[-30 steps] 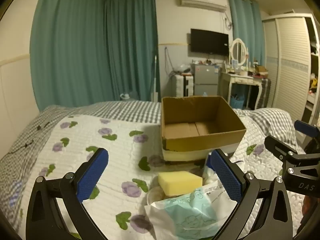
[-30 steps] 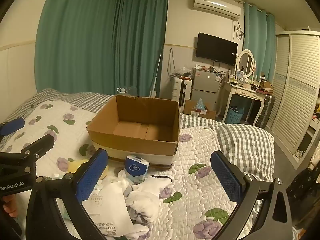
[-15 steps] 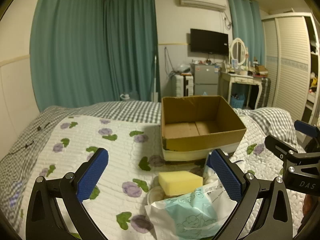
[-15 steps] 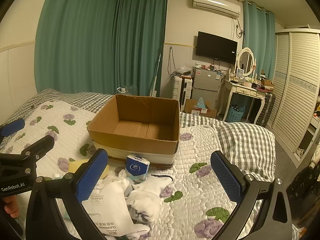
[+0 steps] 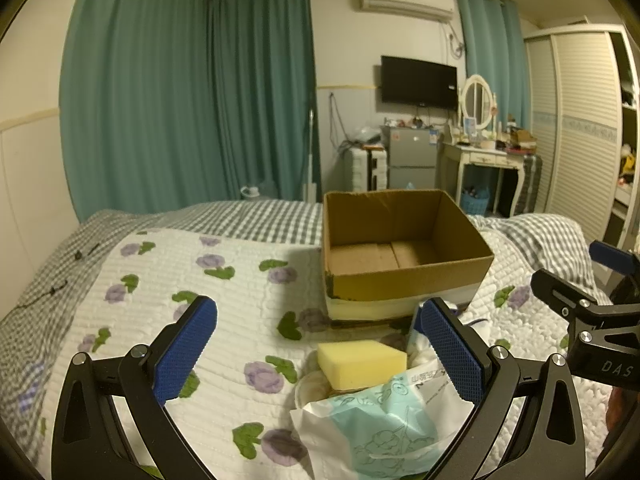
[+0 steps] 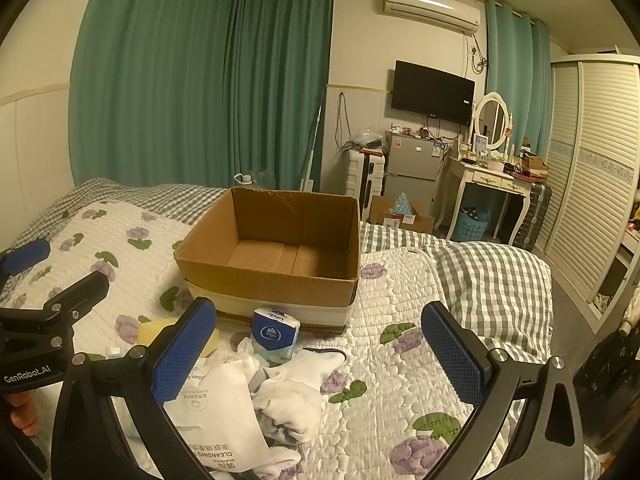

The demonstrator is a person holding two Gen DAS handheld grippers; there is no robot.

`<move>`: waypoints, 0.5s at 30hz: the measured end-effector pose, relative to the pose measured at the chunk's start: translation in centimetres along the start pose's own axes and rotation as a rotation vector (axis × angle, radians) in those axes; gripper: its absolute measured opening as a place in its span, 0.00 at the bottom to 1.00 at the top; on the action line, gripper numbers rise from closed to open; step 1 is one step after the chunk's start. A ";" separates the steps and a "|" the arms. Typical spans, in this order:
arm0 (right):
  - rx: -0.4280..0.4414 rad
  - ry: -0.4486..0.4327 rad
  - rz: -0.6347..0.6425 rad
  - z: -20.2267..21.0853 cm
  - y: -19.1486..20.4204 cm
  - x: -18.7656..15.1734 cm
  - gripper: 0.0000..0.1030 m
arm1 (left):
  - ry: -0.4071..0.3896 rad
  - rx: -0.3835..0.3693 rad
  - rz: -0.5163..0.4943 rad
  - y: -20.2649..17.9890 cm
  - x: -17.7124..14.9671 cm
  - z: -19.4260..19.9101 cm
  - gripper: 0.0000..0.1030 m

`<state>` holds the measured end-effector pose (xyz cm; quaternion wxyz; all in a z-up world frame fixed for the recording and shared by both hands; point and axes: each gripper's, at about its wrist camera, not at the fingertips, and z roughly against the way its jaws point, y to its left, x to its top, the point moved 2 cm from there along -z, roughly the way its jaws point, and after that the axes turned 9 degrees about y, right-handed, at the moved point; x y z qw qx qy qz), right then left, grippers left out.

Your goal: Organize soft objects

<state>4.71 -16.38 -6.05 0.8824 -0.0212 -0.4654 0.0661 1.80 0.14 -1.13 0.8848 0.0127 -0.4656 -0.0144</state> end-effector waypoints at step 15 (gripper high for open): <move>0.001 0.001 -0.001 0.0 -0.1 0.0 1.00 | 0.001 -0.010 -0.007 -0.2 -0.2 0.0 1.00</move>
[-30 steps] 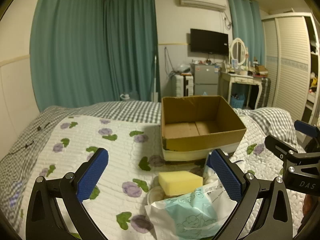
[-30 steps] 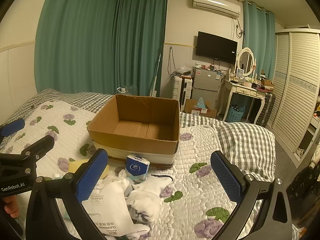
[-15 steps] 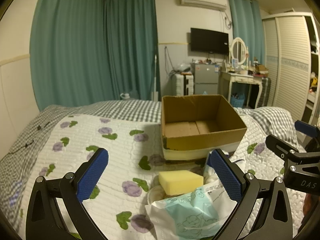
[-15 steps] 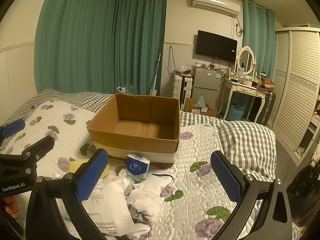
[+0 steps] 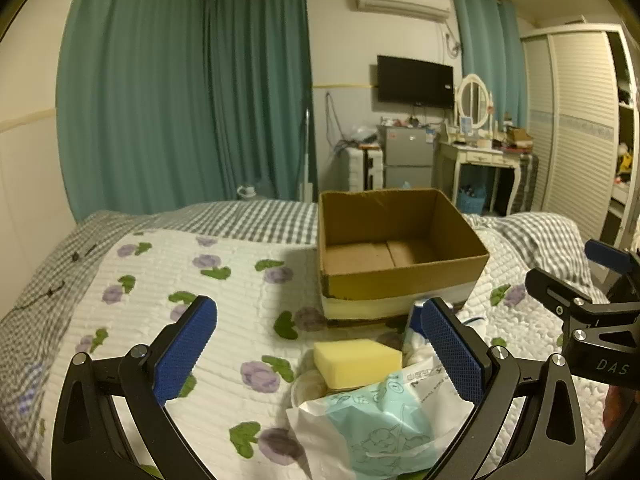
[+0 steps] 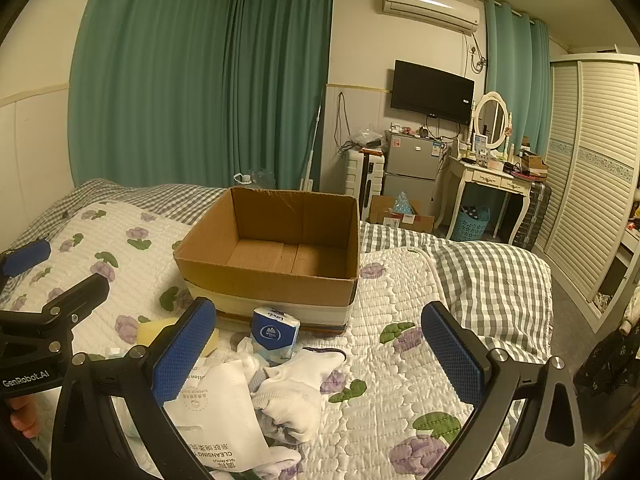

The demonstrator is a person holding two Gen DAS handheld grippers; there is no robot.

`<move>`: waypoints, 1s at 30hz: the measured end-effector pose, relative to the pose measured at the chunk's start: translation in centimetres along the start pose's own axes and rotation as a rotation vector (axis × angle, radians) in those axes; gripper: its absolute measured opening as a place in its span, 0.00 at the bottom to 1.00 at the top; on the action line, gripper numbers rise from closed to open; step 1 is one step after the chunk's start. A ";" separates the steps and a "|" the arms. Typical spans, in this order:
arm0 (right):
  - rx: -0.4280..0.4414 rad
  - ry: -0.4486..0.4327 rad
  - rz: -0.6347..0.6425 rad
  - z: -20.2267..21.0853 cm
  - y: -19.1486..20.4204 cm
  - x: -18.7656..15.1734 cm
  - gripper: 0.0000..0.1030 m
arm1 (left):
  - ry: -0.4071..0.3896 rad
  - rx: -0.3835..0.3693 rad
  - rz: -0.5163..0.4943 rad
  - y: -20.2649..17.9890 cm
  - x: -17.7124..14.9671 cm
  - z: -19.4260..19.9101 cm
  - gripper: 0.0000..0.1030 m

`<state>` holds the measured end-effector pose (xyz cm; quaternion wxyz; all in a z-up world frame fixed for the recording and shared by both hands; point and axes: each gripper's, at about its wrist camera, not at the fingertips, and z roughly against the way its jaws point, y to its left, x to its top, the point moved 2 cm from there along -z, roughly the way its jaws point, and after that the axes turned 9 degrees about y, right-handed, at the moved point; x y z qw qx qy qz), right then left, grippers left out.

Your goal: Organize soft objects

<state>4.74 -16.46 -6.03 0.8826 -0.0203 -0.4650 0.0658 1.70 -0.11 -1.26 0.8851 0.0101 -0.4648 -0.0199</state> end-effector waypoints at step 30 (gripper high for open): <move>0.008 0.003 0.006 0.1 0.2 0.0 1.00 | -0.001 -0.007 0.005 -0.2 0.0 0.1 1.00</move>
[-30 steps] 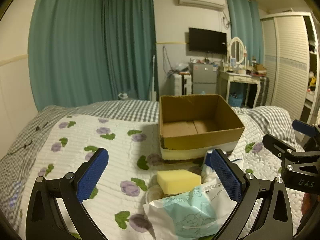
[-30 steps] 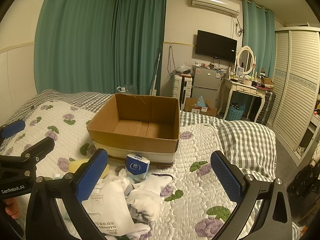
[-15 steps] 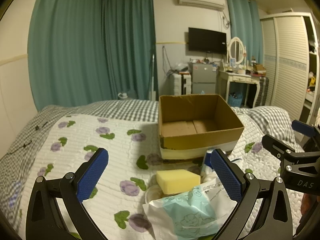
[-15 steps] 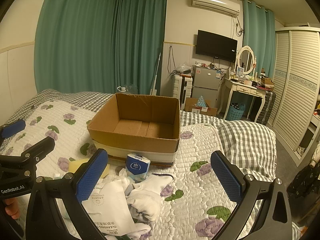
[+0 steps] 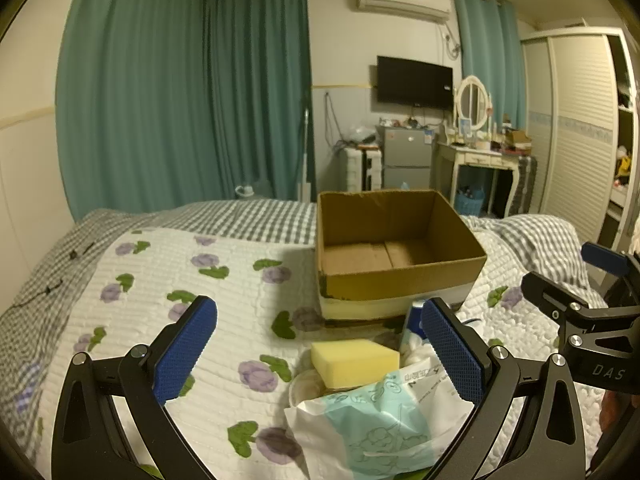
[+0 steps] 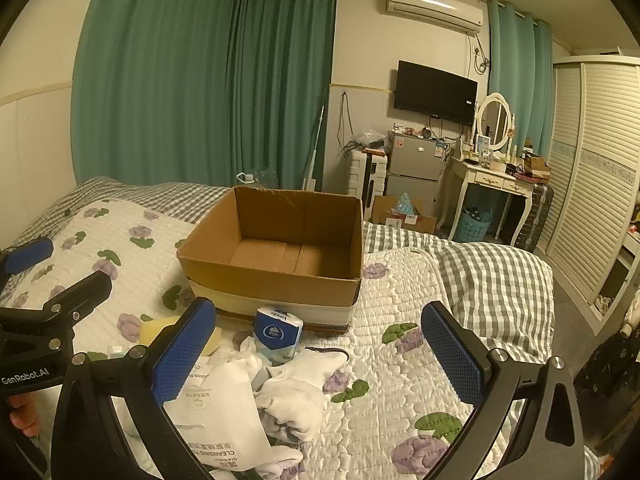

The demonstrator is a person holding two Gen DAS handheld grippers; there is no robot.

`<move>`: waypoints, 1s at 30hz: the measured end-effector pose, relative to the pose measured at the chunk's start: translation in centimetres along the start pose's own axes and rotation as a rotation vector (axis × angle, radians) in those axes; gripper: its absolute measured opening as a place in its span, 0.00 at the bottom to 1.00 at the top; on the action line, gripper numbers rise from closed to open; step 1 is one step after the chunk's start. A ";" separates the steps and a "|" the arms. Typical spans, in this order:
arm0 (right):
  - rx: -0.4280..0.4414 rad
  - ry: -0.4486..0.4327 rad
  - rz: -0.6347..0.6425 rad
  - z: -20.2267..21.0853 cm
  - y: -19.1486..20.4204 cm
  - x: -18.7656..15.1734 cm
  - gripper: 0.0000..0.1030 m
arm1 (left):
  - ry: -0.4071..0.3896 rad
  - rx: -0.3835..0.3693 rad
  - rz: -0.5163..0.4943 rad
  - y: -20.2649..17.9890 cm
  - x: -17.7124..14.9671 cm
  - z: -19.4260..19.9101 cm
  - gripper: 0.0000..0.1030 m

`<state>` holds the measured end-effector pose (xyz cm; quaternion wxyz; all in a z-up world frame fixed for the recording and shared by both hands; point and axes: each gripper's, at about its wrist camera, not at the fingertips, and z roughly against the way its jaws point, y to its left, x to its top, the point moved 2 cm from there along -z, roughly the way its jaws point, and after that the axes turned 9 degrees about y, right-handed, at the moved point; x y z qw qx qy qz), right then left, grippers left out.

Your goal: Organize soft objects

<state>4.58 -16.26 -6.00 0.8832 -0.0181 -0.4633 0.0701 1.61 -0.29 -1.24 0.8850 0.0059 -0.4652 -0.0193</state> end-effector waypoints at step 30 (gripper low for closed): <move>0.251 0.375 0.122 -7.6 6.7 -5.4 0.46 | 0.230 0.039 0.049 4.4 -4.9 -0.7 1.00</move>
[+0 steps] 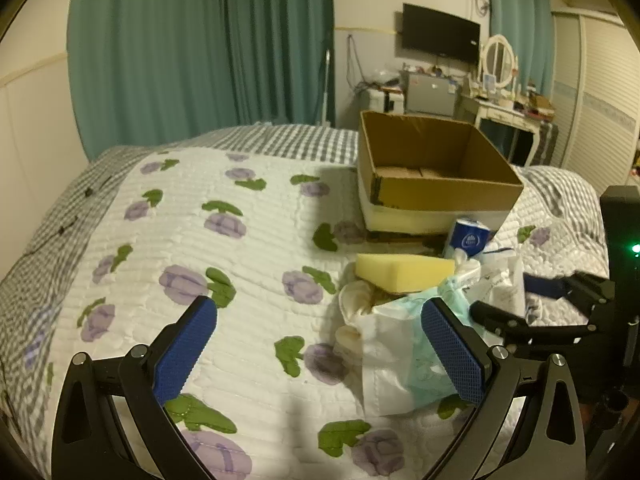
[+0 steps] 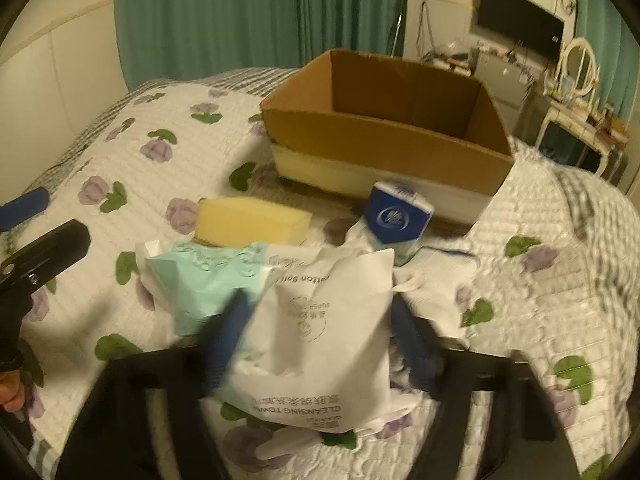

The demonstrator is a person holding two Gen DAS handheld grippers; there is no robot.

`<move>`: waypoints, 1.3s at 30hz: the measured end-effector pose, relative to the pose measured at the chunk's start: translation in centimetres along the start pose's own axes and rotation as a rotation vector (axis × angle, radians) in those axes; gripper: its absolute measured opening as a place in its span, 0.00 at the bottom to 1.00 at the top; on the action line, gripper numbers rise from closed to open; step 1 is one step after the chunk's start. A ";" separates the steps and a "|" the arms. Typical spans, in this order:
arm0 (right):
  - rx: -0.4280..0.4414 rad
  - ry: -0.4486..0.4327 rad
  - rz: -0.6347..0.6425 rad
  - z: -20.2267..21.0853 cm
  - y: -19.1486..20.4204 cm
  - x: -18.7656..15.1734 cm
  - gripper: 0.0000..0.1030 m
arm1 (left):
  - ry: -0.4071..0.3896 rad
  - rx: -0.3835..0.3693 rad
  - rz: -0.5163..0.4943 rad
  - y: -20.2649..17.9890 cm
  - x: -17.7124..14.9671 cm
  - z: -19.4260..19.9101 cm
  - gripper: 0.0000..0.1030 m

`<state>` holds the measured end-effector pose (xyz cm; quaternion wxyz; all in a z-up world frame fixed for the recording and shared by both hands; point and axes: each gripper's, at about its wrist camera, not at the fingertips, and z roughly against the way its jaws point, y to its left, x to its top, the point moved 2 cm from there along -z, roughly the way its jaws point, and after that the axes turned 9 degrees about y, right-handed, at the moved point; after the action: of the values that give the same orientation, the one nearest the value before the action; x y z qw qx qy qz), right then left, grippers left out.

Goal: Organize soft objects
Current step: 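Grasp the white-and-teal cleansing towel bag with the right gripper, then grasp the yellow sponge with the left gripper while the right gripper lifts the towel bag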

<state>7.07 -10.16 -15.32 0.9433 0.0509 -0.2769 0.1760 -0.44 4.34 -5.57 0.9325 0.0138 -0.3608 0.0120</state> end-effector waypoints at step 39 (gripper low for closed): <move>-0.189 -0.050 -0.244 3.7 -13.8 0.3 0.14 | 0.174 -0.012 -0.184 -9.1 0.9 -9.5 0.38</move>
<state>10.40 -23.70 -12.00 0.9510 -0.0003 -0.3076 0.0321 6.88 -4.42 -12.16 0.9575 0.0404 -0.2757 -0.0748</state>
